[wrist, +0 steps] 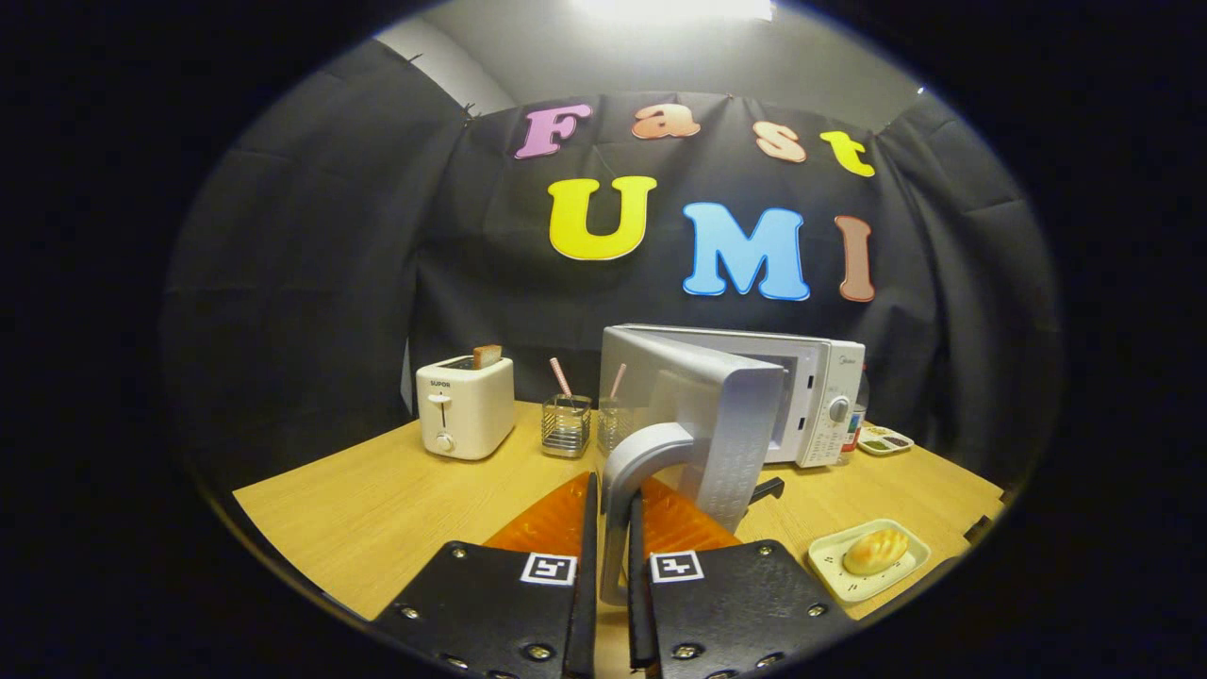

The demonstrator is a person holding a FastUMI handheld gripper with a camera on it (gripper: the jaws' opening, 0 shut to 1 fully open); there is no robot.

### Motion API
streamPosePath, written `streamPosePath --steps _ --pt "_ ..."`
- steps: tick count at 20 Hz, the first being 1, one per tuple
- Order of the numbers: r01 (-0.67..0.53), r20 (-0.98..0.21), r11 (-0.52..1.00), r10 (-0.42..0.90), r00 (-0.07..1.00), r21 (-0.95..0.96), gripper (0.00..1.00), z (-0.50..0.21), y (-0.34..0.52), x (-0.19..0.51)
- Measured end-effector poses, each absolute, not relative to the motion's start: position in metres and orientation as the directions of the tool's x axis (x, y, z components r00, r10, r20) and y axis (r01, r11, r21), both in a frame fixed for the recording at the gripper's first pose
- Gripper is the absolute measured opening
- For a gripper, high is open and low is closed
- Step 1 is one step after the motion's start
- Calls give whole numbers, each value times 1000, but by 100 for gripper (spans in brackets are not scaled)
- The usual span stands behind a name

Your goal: Open the microwave, put the food inside, and close the microwave door.

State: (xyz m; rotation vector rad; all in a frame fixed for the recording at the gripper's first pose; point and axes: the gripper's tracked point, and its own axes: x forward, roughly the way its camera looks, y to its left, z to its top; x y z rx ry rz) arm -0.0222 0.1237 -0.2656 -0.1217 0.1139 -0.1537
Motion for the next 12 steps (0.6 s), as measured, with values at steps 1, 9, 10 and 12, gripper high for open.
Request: streamPosePath --steps 1,9,10,12 --pt "170 -90 976 -184 979 -138 14 -266 132 -20" --pt "80 -66 979 -93 993 -187 29 -269 176 -34" --pt "62 -63 978 -76 995 -199 43 -269 178 -37" --pt "14 -53 974 -27 998 -226 76 -267 180 -49"
